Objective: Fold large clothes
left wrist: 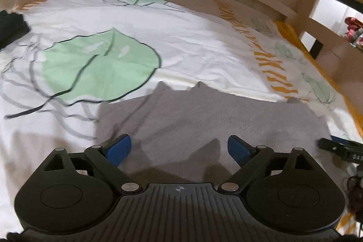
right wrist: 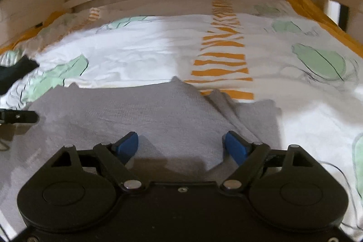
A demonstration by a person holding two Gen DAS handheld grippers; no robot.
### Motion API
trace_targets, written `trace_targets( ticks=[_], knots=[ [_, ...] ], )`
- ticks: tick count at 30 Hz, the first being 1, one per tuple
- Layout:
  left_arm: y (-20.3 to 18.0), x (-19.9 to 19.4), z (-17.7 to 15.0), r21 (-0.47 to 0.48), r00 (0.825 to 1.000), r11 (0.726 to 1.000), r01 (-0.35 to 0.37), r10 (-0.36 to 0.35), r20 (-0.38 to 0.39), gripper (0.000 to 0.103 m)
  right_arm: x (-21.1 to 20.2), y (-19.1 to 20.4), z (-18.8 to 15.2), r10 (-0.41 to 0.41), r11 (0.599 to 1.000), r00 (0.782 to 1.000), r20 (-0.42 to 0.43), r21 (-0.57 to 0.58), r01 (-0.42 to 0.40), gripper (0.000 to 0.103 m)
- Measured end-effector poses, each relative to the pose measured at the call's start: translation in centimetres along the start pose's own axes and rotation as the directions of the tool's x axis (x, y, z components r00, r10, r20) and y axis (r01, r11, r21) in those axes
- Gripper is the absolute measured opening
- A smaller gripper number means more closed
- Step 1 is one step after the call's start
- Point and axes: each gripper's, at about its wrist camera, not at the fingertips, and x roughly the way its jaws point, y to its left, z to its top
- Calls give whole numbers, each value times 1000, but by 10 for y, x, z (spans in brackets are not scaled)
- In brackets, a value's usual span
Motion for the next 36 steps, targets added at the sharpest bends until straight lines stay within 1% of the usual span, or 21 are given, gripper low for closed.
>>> trace_targets(
  ticks=[1,2,3,4,5,6,8,9,11,13,14,16,18,20,22,24,26,29,31,34,36],
  knots=[
    [4,-2,-3,13,1000,1000,-18,18,-11,93,-6,-9,-3,-3,1000,1000,-3,23,3,84],
    [9,-4,-7,30,998,998,-50,52,-36,93,-12,-20,-8,-6,999,1000,-8,43,6,84],
    [15,-3,-11,36,993,996,-86,89,-76,93,-15,-29,-11,-17,998,1000,-12,57,18,84],
    [24,-1,-16,19,988,994,-104,105,-116,95,-19,-40,-15,-60,995,998,-30,73,62,86],
    [35,-4,-20,-28,989,996,-80,76,-125,94,-23,-52,-20,-90,990,995,-52,100,95,88],
    [40,-9,-21,-57,992,996,-69,62,-114,94,-29,-64,-24,-85,985,995,-55,144,92,89],
    [41,-23,-21,-61,991,994,-93,87,-100,93,-43,-78,-27,-85,972,995,-43,216,92,88],
    [40,-29,-21,-55,992,994,-91,85,-94,93,-52,-82,-28,-84,967,996,-31,240,89,88],
    [37,-47,-24,-71,996,996,-48,43,-72,93,-70,-85,-28,-60,962,998,-10,267,61,89],
    [35,-64,-30,-108,998,994,17,-22,-50,94,-87,-86,-32,1,955,1000,20,297,-7,89],
    [33,-73,-34,-125,998,991,49,-54,-43,94,-97,-85,-35,36,948,999,32,314,-44,89],
    [29,-85,-45,-142,994,985,100,-106,-39,94,-111,-82,-42,86,935,996,34,344,-92,90],
    [25,-93,-58,-150,989,981,126,-135,-52,94,-124,-77,-53,130,917,991,17,377,-127,91],
    [24,-95,-71,-156,987,979,134,-146,-72,94,-130,-72,-65,171,901,985,-5,406,-154,91],
    [25,-91,-82,-182,982,972,146,-165,-96,94,-130,-65,-76,211,886,977,-38,430,-175,91],
    [28,-83,-91,-232,975,959,164,-193,-106,94,-126,-61,-85,248,870,967,-57,453,-196,91],
    [31,-76,-93,-259,978,951,167,-193,-75,96,-116,-57,-92,266,855,962,-67,478,-203,93],
    [32,-64,-84,-296,978,937,184,-205,-42,98,-102,-57,-89,260,850,965,-29,482,-214,95],
    [32,-53,-77,-318,977,928,195,-214,-25,100,-91,-59,-86,266,835,964,2,500,-231,97],
    [33,-38,-69,-356,976,911,207,-219,8,102,-78,-61,-83,279,813,959,53,519,-265,101],
    [34,-30,-63,-374,974,902,218,-223,31,102,-70,-59,-82,283,806,955,88,518,-287,103]
  ],
)
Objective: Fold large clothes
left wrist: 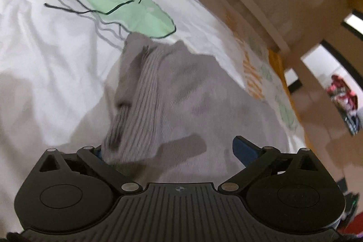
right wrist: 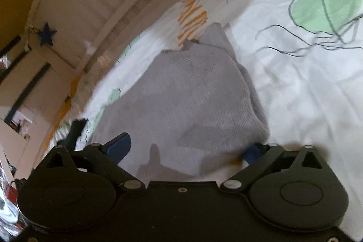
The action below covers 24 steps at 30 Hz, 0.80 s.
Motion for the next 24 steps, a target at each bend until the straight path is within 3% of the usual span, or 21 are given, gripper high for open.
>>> trace_targets(
  ticks=[4,5,6,7,8,9,11,15,19,24],
  knots=[
    [-1,5,4,-36,1000,999,-8,9,16,97,11,3,2,10,1000,1000,28,-27,-9,102],
    [-1,3,4,-36,1000,999,-10,11,17,93,12,3,2,6,1000,999,34,-30,-5,99],
    [0,2,3,-35,1000,999,-14,14,15,76,11,3,1,0,1000,999,40,-31,1,93],
    [2,-1,2,-42,1000,999,-23,24,21,42,10,2,2,-7,1000,999,39,-25,8,73],
    [6,-3,1,-56,999,998,-38,39,23,22,10,-1,1,-16,1000,999,33,-9,16,42],
    [10,-4,1,-80,999,996,-32,33,15,17,12,-7,1,-39,999,999,11,28,39,23],
    [14,-7,2,-106,1000,994,-9,11,24,16,12,-13,-1,-32,998,999,4,55,32,16],
    [-6,-23,4,-24,999,999,-27,28,43,14,4,6,1,-87,996,996,4,-9,87,14],
    [-17,-50,4,-3,999,1000,10,-10,46,13,-20,26,5,-84,996,996,30,-39,85,13],
    [-20,-90,-11,25,1000,999,22,-22,6,13,-54,46,-9,-77,996,997,0,-36,77,13]
  ],
)
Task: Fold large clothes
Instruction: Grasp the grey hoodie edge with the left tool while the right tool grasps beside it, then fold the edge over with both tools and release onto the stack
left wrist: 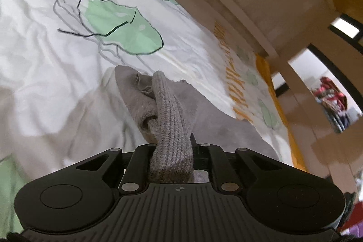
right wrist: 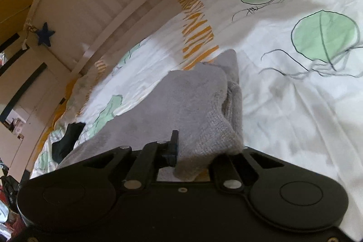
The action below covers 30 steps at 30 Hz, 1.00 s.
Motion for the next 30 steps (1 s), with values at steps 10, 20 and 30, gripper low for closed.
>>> trace_targets(
  ticks=[10,20,30],
  knots=[
    [32,-49,-62,30,980,993,-111,115,-163,20,-65,-21,-68,-23,994,968,-249,101,49,15],
    [15,-74,-69,141,949,938,-316,314,38,39,-91,-30,-79,-127,982,962,-241,104,156,60],
    [-52,-83,-74,315,967,916,-249,216,136,81,-108,5,-65,-145,982,988,-50,-127,137,97]
  ],
)
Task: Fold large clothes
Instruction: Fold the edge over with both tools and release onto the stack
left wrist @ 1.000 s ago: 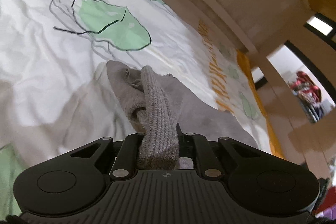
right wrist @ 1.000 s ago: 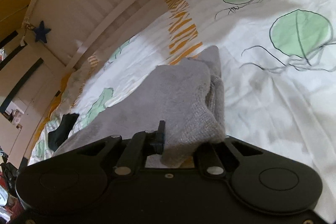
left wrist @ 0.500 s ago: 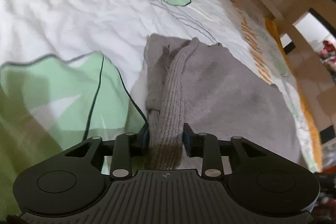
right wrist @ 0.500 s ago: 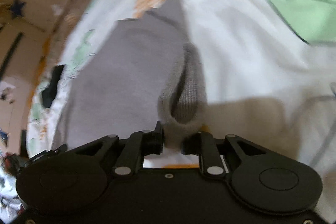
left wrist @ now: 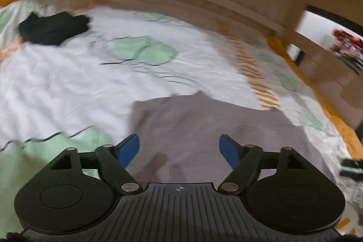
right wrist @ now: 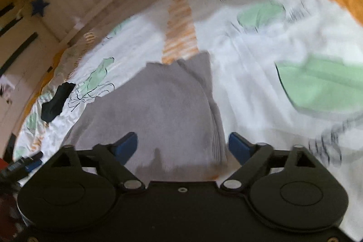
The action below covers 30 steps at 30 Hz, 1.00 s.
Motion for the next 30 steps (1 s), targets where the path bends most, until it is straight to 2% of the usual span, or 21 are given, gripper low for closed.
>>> trace_targets(
  ticks=[4,11,15,18,19,21,23,26,30],
  knots=[
    [-35,27,6,42,997,997,64,-62,-37,85,21,2,13,30,999,1000,3,-22,-30,101],
    [-80,68,7,117,994,988,96,-90,-54,88,56,12,27,-28,990,1000,-14,-137,26,101],
    [-90,99,2,150,996,987,55,-43,-84,88,75,11,33,-45,987,998,-38,-156,39,101],
    [-89,128,-8,169,989,986,1,23,-145,88,90,1,35,-95,985,993,-63,-150,85,101],
    [-88,136,-12,174,987,985,-5,32,-156,91,95,-3,35,-114,984,991,-73,-148,102,101],
    [-90,141,-20,229,990,973,-15,47,-133,97,101,-11,34,-130,982,988,-83,-148,117,101],
    [-93,141,-25,264,991,964,-34,67,-119,99,103,-14,33,-135,978,988,-75,-170,121,102],
    [-93,139,-29,257,991,966,-41,71,-109,100,105,-13,30,-137,973,988,-67,-194,122,103],
    [-92,138,-29,258,992,966,-35,65,-110,101,100,-22,33,-84,987,994,-63,-142,74,103]
  ],
)
